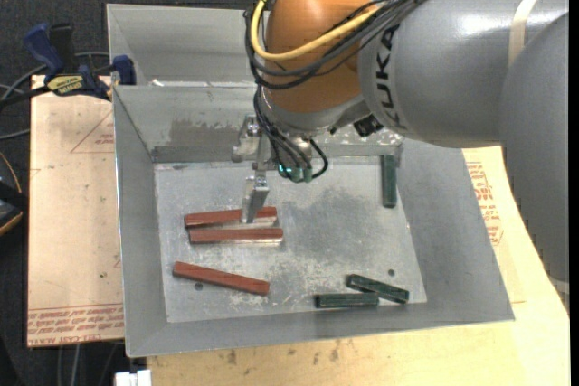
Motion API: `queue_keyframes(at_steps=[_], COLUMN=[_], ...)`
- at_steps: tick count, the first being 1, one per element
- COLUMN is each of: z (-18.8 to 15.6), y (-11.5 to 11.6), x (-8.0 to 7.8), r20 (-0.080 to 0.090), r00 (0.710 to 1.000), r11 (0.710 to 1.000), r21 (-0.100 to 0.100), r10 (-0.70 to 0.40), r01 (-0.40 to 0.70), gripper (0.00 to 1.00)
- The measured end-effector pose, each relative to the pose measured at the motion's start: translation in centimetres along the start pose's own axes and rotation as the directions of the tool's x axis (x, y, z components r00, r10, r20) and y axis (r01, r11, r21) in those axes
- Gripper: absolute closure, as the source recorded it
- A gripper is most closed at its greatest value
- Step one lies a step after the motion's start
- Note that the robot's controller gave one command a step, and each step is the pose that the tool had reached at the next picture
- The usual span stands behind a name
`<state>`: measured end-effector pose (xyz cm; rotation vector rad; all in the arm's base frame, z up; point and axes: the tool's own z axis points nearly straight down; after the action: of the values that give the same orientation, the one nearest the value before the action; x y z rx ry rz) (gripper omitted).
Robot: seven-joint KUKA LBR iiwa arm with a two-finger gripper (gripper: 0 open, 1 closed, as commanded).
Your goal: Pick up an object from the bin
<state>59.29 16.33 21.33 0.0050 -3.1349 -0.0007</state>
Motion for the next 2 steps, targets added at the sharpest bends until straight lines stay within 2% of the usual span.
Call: queue_keyframes(at_steps=[1, 2], z=[-0.4, 4.1], y=[-0.1, -0.2], x=[-0.2, -0.7], r20=[0.008, 0.016], r00=[1.000, 1.000], r11=[1.000, 1.000], r21=[-0.001, -0.003], r10=[0.002, -0.009], r01=[-0.002, 0.009], gripper=[0.00, 0.00])
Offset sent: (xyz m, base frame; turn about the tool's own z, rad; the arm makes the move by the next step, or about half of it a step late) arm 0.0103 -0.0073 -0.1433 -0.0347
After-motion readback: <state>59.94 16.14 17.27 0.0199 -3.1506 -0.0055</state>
